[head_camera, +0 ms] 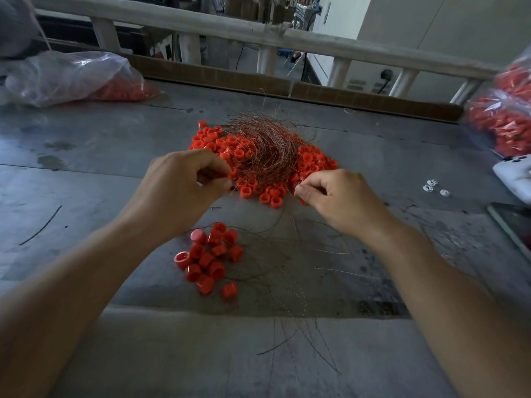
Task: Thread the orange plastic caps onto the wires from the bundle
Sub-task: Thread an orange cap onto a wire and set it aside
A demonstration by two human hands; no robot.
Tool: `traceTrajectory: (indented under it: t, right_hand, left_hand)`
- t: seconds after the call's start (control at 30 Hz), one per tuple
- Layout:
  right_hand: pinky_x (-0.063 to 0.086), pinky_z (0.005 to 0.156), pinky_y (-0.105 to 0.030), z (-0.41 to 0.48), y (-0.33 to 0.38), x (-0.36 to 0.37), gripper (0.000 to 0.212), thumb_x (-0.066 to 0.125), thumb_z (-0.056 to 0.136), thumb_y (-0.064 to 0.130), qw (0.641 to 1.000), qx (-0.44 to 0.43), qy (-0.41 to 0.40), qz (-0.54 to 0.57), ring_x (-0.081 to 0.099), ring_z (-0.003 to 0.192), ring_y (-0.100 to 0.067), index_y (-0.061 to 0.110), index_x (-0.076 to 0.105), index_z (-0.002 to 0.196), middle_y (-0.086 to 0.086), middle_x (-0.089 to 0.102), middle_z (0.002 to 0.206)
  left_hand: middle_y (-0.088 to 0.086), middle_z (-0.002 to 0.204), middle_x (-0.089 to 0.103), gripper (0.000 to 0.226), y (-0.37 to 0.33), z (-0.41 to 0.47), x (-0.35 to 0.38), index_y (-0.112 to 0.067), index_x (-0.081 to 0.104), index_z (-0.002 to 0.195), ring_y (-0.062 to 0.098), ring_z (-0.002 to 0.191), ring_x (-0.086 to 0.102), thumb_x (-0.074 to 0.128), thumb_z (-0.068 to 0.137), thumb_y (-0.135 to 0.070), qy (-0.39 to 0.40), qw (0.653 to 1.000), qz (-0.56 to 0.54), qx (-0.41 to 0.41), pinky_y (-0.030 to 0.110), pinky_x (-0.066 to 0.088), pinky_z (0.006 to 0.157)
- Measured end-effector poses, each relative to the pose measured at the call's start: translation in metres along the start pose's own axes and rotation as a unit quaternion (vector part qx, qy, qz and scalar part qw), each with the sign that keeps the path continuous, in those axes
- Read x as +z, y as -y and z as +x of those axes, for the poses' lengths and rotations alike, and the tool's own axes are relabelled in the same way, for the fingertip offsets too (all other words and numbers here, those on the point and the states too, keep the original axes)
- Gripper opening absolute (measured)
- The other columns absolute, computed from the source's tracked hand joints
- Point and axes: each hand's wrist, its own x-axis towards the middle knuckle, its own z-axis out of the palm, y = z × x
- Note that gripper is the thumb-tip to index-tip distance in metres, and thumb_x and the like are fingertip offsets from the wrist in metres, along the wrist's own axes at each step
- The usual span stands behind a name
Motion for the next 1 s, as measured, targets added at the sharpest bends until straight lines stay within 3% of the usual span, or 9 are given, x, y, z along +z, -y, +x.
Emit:
traceTrajectory:
  t: [0.23,0.4,0.5,0.6,0.73,0.87,1.0]
  right_hand:
    - [0.036,0.075,-0.018,0.005,-0.012,0.007,0.018,0.057,0.089,0.029,0.998,0.013,0.012,-0.059,0.049,0.084,-0.005,0.019,0.068,0.099,0.005,0.059,0.094]
    - [0.032,0.065,-0.006,0.006,-0.007,0.007,0.017,0.059,0.088,0.028,1.000,-0.014,0.018,0.002,0.046,0.074,0.004,0.024,0.068,0.102,0.015,0.052,0.089]
    - [0.035,0.079,-0.013,0.005,-0.007,0.011,0.027,0.056,0.089,0.031,0.996,-0.029,0.078,-0.019,0.050,0.091,-0.001,0.022,0.063,0.114,0.008,0.056,0.111]
    - [0.032,0.087,-0.017,0.005,-0.008,0.010,0.030,0.052,0.091,0.032,0.997,-0.020,0.067,-0.020,0.050,0.108,-0.009,0.016,0.063,0.114,0.004,0.058,0.116]
    - [0.042,0.078,-0.018,0.004,-0.004,0.004,0.031,0.049,0.093,0.031,0.998,0.007,0.048,0.030,0.059,0.099,-0.012,0.009,0.067,0.104,0.002,0.066,0.107]
    - [0.047,0.089,-0.030,-0.001,0.002,-0.007,0.027,0.048,0.093,0.029,0.990,0.028,0.117,0.068,0.061,0.102,-0.022,0.015,0.065,0.109,-0.013,0.065,0.111]
    - [0.049,0.077,-0.011,-0.010,0.019,-0.023,0.024,0.053,0.083,0.032,0.954,0.018,0.172,0.246,0.061,0.087,0.005,0.025,0.064,0.102,0.014,0.065,0.103]
  left_hand:
    - [-0.018,0.075,0.061,0.017,-0.002,-0.001,-0.002,-0.030,0.062,0.079,-0.008,0.069,0.055,0.071,0.078,-0.016,0.008,1.000,-0.008,0.002,-0.005,0.034,0.060]
    - [-0.019,0.075,0.060,0.016,-0.002,-0.002,-0.002,-0.029,0.062,0.080,-0.012,0.066,0.055,0.071,0.078,-0.016,0.014,1.000,-0.010,0.004,-0.006,0.033,0.059]
    - [-0.020,0.074,0.059,0.017,-0.002,-0.002,-0.002,-0.029,0.062,0.079,-0.021,0.066,0.051,0.070,0.078,-0.014,0.016,1.000,-0.013,0.009,-0.006,0.032,0.059]
    - [-0.020,0.073,0.059,0.013,-0.004,-0.003,-0.002,-0.026,0.065,0.081,-0.021,0.066,0.052,0.070,0.078,-0.015,0.016,1.000,-0.013,0.009,-0.006,0.033,0.058]
    - [-0.018,0.075,0.062,0.023,-0.006,-0.004,-0.004,-0.036,0.060,0.076,-0.009,0.068,0.058,0.070,0.078,-0.015,0.010,0.999,-0.031,0.004,-0.005,0.035,0.057]
    - [-0.024,0.075,0.058,0.035,-0.009,-0.006,-0.002,-0.043,0.056,0.078,-0.020,0.072,0.053,0.070,0.078,-0.011,0.025,0.998,-0.042,0.028,-0.007,0.033,0.062]
    - [-0.024,0.079,0.061,0.045,-0.011,-0.011,0.003,-0.050,0.052,0.090,-0.014,0.079,0.057,0.069,0.078,-0.010,0.065,0.994,-0.064,0.060,-0.005,0.037,0.066]
